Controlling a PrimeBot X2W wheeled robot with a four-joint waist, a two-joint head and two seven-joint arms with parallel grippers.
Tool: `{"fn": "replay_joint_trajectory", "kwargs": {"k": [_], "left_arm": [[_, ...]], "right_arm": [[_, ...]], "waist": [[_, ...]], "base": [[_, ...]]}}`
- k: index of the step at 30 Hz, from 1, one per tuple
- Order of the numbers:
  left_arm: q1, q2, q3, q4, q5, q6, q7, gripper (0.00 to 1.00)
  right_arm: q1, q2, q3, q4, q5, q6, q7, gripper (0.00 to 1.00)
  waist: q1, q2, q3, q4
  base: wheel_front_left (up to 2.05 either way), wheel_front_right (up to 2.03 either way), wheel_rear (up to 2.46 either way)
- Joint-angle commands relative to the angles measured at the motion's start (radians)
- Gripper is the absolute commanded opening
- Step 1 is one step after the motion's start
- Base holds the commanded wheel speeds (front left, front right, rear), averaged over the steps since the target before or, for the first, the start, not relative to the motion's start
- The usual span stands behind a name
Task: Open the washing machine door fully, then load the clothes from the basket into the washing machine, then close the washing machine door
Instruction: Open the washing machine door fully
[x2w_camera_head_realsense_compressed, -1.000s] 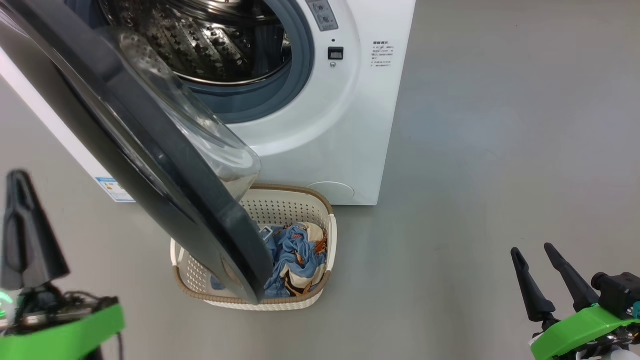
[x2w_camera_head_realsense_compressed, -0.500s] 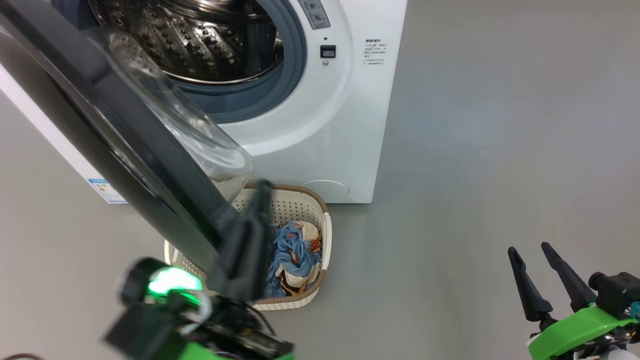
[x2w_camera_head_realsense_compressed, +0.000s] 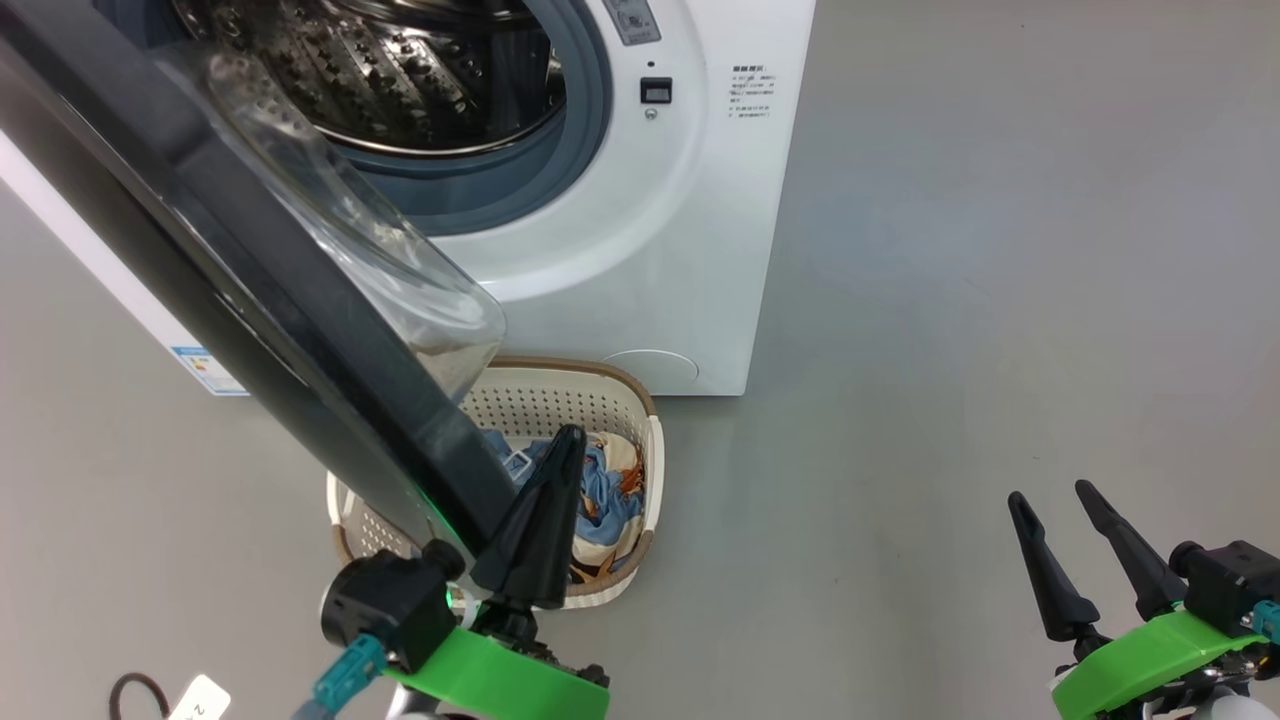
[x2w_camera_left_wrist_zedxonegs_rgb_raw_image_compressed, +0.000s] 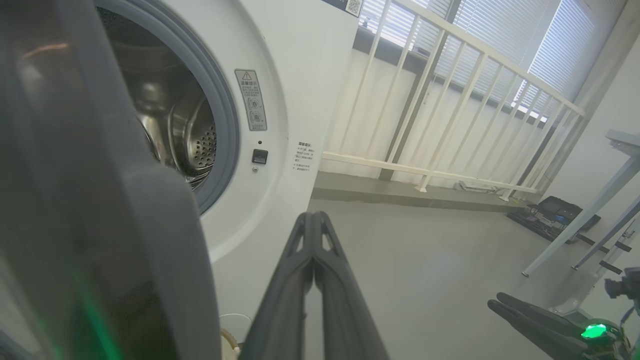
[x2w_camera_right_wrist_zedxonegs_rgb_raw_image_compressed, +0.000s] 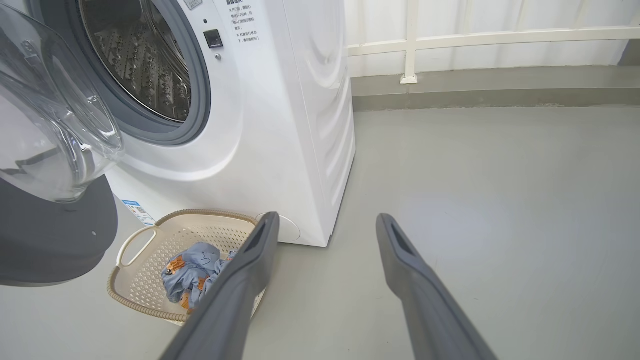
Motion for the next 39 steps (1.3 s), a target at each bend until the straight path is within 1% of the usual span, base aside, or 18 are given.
{"fn": "replay_joint_trajectory", "kwargs": {"k": [1,13,21,31,39], "left_arm": [[-0.039,0.003,0.025,-0.008,-0.012,0.003,-0.013,0.00],[-0.048,0.003,0.032,0.073,-0.037,0.017,-0.028,0.00],[-0.045,0.003,0.049,0.092,-0.044,0.023,-0.030,0.00],[-0.035,0.003,0.069,0.096,-0.046,0.025,-0.031,0.00],[-0.021,0.003,0.060,0.099,-0.048,0.023,-0.031,0.00]], "right_arm": [[-0.009,-0.018,0.016,-0.026,-0.001,0.002,-0.012,1.00],[-0.014,-0.024,0.014,-0.035,-0.004,0.002,-0.012,1.00],[-0.018,-0.032,0.016,-0.045,-0.007,0.002,-0.012,1.00],[-0.018,-0.043,0.012,-0.056,-0.006,0.002,-0.012,1.00],[-0.015,-0.053,0.013,-0.057,-0.003,0.002,-0.012,1.00]], "waist": [[0.0000,0.0000,0.001,0.002],[0.0000,0.0000,0.004,0.017],[0.0000,0.0000,0.003,0.035],[0.0000,0.0000,0.000,0.094],[0.0000,0.0000,-0.005,0.159]], "base": [[0.00,0.00,0.00],[0.00,0.00,0.00],[0.00,0.00,0.00],[0.00,0.00,0.00],[0.00,0.00,0.00]]}}
